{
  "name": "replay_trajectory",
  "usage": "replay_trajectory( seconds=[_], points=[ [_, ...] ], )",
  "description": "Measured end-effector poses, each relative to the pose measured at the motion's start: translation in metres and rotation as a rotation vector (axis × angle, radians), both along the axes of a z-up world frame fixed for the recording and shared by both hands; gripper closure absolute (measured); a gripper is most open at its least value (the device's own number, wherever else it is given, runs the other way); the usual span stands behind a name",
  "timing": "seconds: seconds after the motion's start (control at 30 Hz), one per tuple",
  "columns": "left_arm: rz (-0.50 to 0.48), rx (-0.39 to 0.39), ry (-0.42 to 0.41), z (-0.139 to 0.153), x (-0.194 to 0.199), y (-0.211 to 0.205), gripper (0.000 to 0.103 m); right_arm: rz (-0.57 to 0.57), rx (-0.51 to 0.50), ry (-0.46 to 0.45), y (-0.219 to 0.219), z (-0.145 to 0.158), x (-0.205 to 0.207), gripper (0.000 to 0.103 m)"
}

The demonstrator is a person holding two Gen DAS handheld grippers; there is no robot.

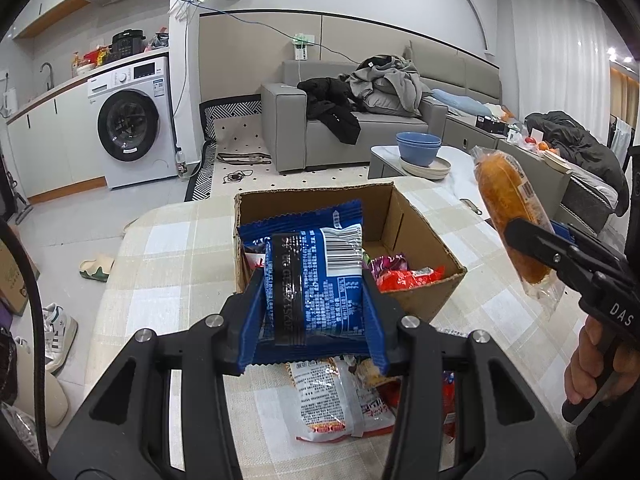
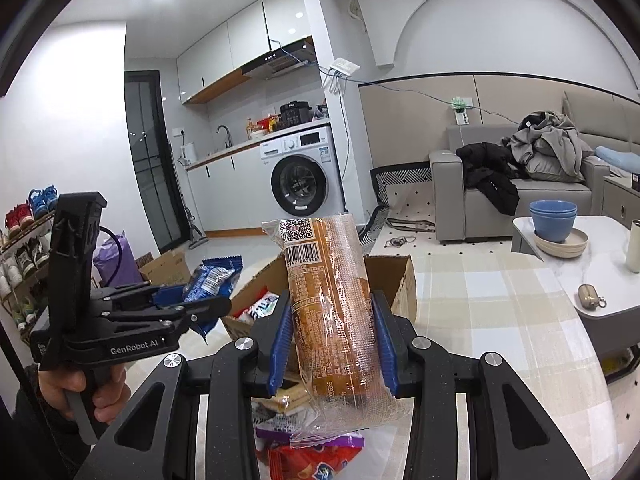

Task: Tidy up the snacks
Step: 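Lift both held packets and carry them over the cardboard box, then open both grippers to drop the packets into the box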

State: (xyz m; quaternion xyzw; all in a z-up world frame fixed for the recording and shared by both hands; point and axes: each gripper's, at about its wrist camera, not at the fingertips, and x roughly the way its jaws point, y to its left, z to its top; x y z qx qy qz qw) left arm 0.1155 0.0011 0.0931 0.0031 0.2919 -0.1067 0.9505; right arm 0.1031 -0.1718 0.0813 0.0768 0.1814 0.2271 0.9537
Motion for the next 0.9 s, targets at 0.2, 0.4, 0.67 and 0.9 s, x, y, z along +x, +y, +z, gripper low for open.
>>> replay_trajectory(
  seconds=[0.2,0.4,0.67,0.9],
  points=[
    [0.015,0.005,0.008,-0.003,0.014,-0.004,0.062,0.006,0.016,-0.017,0.006,0.000,0.012,0.065],
    [0.018,0.017,0.005,-0.006,0.027,-0.008,0.062,0.018,0.025,-0.030,0.011,0.002,0.023,0.065],
    [0.025,0.011,0.001,-0.010,0.050,-0.012,0.062,0.021,0.042,-0.035,0.015,-0.002,0.039,0.065],
    [0.046,0.012,0.010,-0.019,0.072,-0.016,0.062,0.019,0.027,-0.009,0.024,-0.007,0.056,0.065]
  ],
)
